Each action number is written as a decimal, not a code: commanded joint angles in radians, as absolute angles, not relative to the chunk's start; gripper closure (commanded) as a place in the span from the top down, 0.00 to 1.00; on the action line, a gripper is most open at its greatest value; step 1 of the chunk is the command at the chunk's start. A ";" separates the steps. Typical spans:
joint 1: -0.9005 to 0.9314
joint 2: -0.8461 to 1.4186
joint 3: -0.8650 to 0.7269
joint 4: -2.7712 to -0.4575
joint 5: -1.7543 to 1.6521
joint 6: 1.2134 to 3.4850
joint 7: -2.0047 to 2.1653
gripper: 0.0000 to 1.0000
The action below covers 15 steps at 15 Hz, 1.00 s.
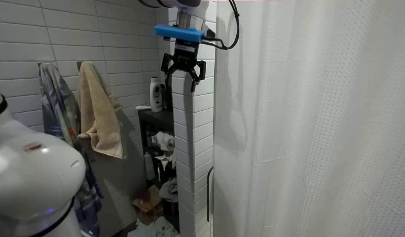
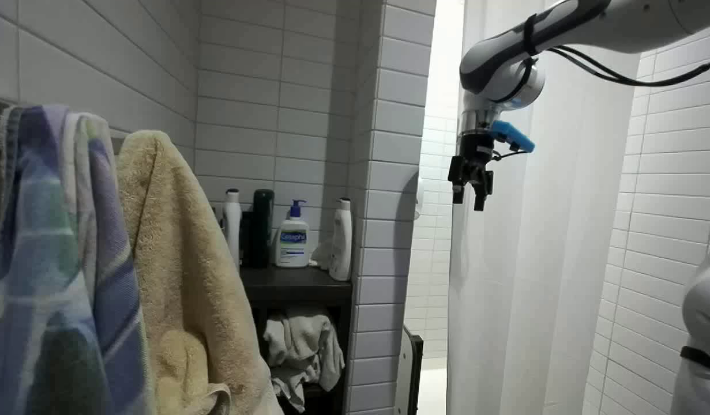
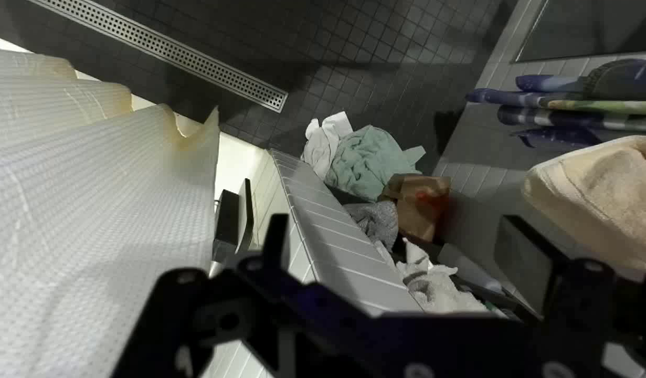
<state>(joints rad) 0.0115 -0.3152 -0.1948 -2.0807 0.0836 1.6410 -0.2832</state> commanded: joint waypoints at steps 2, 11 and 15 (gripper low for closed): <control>-0.014 -0.313 -0.173 -2.078 0.090 1.640 -0.289 1.00; -0.013 -0.317 -0.168 -2.088 0.093 1.644 -0.280 1.00; -0.003 -0.335 -0.145 -2.148 0.171 1.657 -0.236 1.00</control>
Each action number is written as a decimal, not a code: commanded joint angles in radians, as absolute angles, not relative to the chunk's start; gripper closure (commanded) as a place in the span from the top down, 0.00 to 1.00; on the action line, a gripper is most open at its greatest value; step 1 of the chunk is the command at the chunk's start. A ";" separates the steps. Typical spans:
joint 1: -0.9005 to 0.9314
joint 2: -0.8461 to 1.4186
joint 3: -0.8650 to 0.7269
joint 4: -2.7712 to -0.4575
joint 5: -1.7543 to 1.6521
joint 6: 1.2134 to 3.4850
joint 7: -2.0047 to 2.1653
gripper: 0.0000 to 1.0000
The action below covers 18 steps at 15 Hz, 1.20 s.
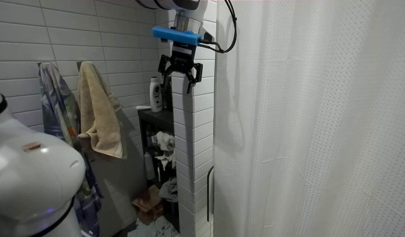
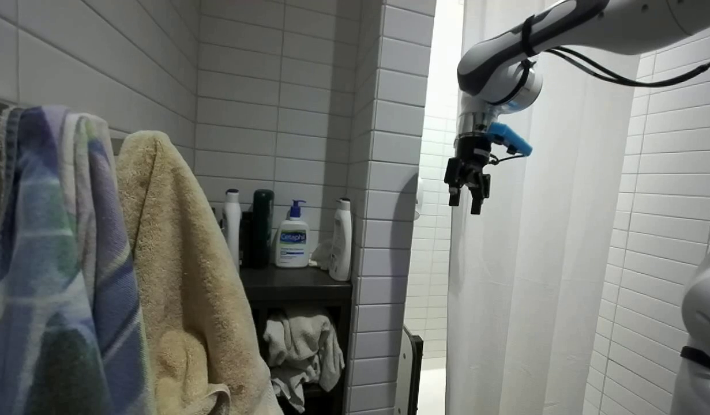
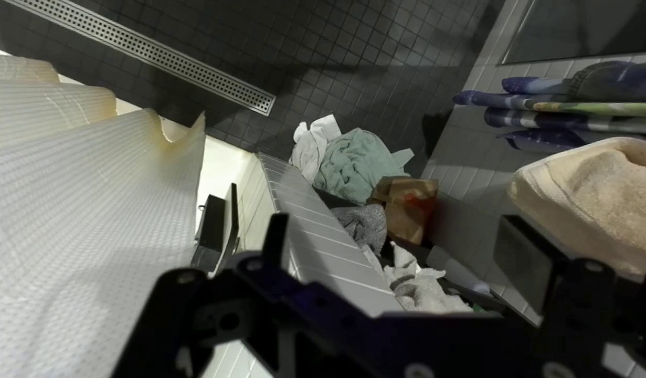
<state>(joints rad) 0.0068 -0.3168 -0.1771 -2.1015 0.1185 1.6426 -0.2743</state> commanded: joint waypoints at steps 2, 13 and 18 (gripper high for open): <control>0.004 -0.333 -0.120 -2.181 0.214 1.660 -0.194 1.00; 0.108 -0.310 0.051 -2.363 0.408 2.068 -0.160 1.00; 0.146 -0.259 0.050 -2.397 0.441 2.291 -0.216 1.00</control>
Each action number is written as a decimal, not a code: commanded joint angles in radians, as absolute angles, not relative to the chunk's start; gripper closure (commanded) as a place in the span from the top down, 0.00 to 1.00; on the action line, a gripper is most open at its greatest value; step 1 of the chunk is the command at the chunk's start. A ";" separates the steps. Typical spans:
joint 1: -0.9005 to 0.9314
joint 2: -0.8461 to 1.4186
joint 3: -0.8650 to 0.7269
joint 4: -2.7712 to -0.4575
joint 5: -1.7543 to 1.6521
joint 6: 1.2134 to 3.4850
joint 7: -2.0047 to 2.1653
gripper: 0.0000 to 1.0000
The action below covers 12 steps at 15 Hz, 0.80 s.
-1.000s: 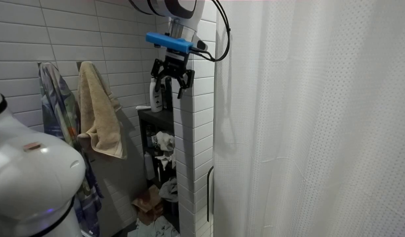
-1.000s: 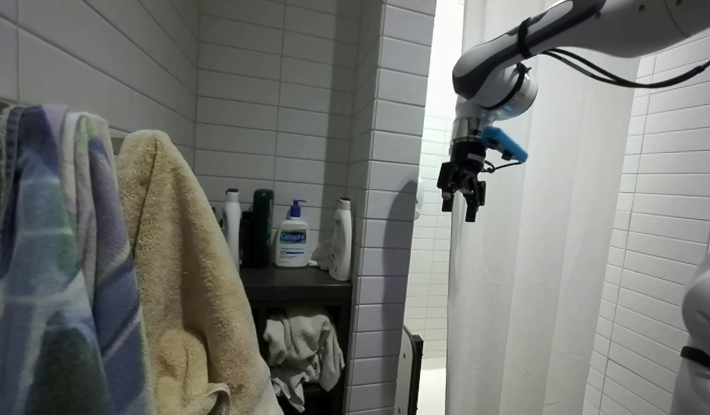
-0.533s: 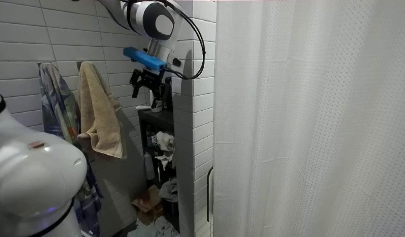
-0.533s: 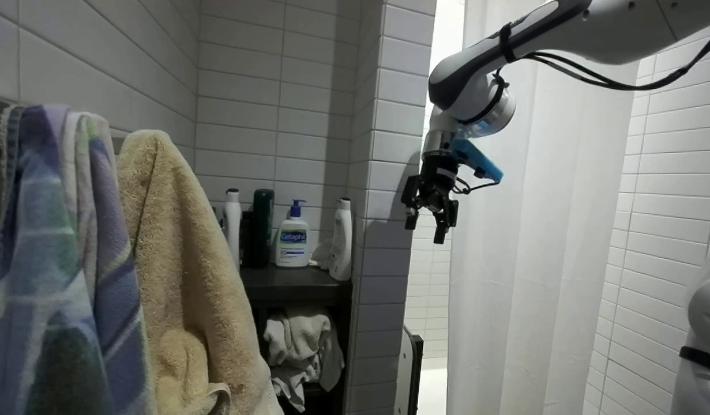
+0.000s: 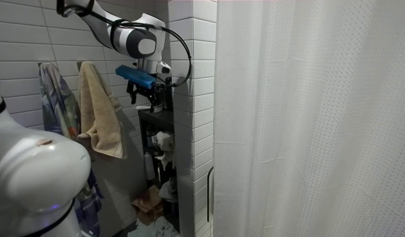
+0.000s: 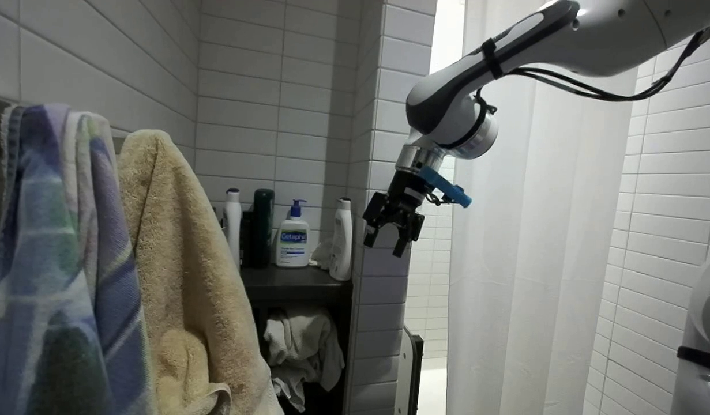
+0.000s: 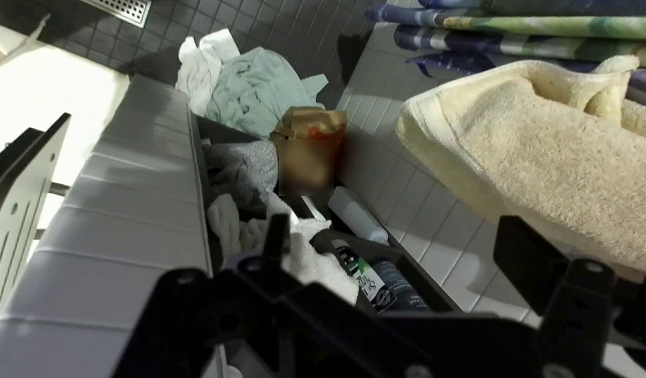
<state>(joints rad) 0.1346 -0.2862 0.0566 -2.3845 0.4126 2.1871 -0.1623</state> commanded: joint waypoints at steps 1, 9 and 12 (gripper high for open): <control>0.150 -0.245 0.046 -2.391 0.444 2.294 -0.227 1.00; 0.172 -0.210 0.073 -2.376 0.449 2.219 -0.183 1.00; 0.206 -0.209 0.113 -2.391 0.440 2.221 -0.164 1.00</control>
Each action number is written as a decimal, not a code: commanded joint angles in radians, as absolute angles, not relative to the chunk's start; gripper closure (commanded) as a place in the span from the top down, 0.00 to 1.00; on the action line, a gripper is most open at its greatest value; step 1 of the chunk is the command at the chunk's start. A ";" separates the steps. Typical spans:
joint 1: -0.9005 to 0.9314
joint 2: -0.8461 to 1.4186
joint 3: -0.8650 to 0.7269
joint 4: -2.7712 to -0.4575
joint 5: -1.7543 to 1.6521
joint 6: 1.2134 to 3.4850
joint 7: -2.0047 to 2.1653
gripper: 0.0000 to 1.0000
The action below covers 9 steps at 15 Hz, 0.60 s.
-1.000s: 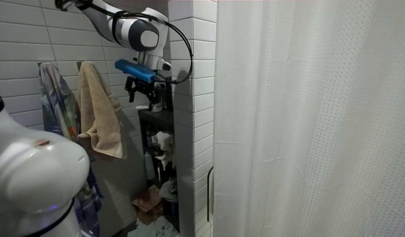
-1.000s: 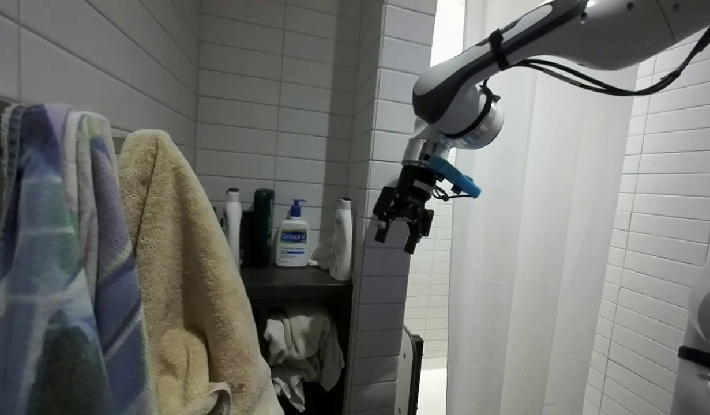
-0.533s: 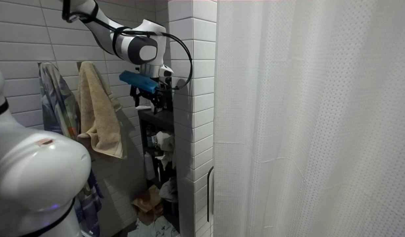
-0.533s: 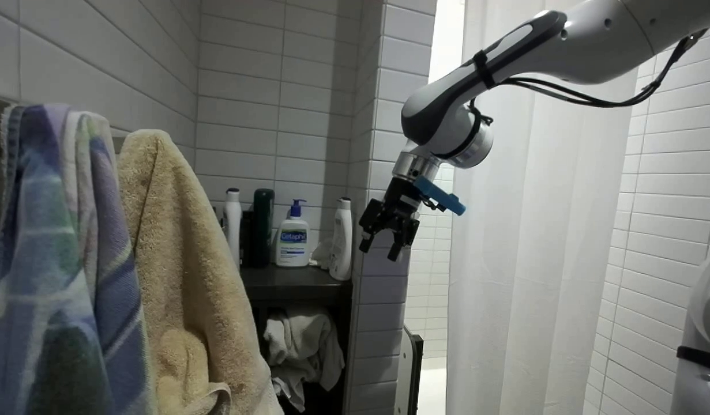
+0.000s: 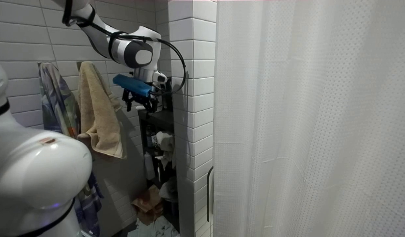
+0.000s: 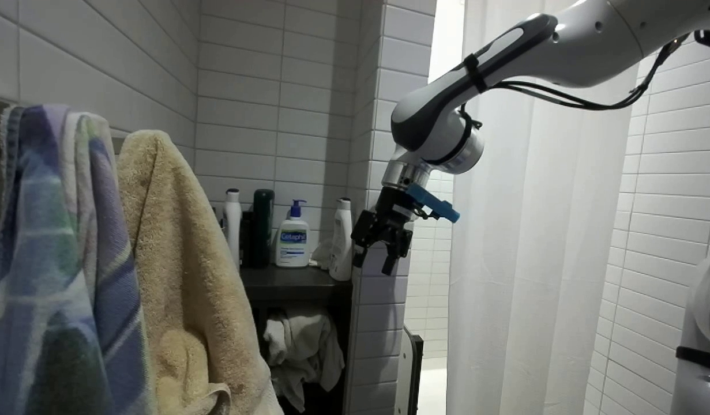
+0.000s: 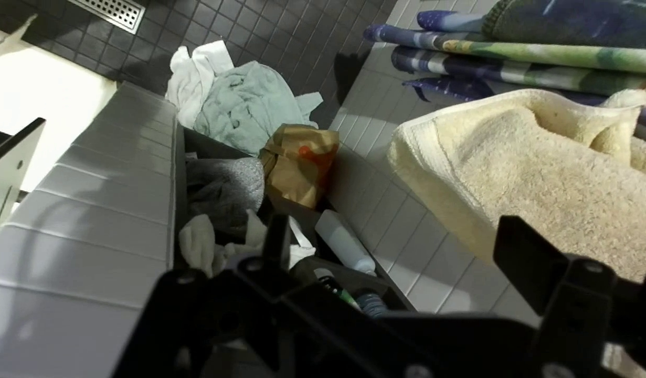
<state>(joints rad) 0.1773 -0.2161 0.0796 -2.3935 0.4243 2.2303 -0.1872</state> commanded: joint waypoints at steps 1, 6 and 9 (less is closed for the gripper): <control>0.221 -0.205 0.130 -2.392 0.441 2.214 -0.160 1.00; 0.265 -0.175 0.202 -2.424 0.410 2.291 -0.133 1.00; 0.262 -0.196 0.197 -2.499 0.430 2.422 -0.194 1.00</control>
<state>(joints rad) 0.2647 -0.1780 0.2075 -2.4351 0.4201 2.3059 -0.1473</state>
